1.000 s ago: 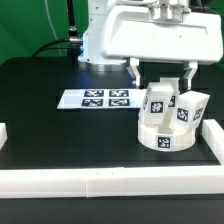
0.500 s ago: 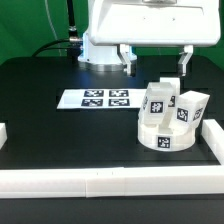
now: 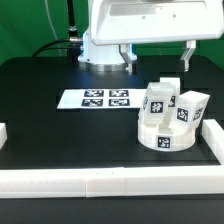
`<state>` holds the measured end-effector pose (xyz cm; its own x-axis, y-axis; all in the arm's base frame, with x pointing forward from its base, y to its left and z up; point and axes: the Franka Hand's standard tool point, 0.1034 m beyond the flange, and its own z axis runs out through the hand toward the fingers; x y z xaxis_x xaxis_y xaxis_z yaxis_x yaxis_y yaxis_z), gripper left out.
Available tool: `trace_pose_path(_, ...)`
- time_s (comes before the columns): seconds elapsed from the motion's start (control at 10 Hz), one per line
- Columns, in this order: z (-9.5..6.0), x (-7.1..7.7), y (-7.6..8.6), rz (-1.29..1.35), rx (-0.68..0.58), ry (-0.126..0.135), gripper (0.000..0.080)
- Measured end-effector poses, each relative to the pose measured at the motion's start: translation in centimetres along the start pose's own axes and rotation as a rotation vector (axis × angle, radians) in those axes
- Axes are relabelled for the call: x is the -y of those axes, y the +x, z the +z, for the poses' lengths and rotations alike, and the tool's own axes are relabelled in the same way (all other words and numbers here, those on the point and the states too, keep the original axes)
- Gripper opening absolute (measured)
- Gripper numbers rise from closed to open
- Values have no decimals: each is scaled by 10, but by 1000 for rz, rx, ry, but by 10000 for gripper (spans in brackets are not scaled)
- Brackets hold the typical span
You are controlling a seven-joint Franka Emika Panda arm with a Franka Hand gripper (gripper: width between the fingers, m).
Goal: Assemble stool
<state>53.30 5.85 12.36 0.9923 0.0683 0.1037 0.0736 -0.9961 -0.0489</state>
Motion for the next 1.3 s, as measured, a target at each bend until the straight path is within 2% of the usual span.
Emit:
trace_pose_path(0.2, -1, 3, -2, 1, 134, 20, 649)
trace_pose_path(0.5, 6, 0, -1, -93, 103, 11, 649)
trace_pose_path(0.8, 15, -10, 3, -435, 112, 20, 649)
trace_pose_path(1.2, 16, -18, 2, -724, 127, 8, 649)
trace_pose_path(1.3, 20, -24, 4, -946, 136, -3, 649)
